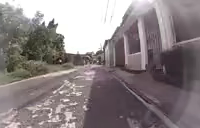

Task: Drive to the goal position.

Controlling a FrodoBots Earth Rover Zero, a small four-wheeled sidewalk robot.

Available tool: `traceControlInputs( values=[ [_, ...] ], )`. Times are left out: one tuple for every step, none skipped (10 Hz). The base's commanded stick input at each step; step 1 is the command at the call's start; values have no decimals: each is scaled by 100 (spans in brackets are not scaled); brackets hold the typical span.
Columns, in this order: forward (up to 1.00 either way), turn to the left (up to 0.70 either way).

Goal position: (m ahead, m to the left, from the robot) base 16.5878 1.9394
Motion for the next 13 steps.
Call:
traceControlInputs(
  values=[
    [85, 0],
    [85, 0],
    [85, 0],
    [85, 0],
    [85, 0],
    [85, 0],
    [85, 0],
    [85, 0],
    [85, 0],
    [85, 0],
    [85, 0],
    [85, 0],
    [85, 0]
  ],
)
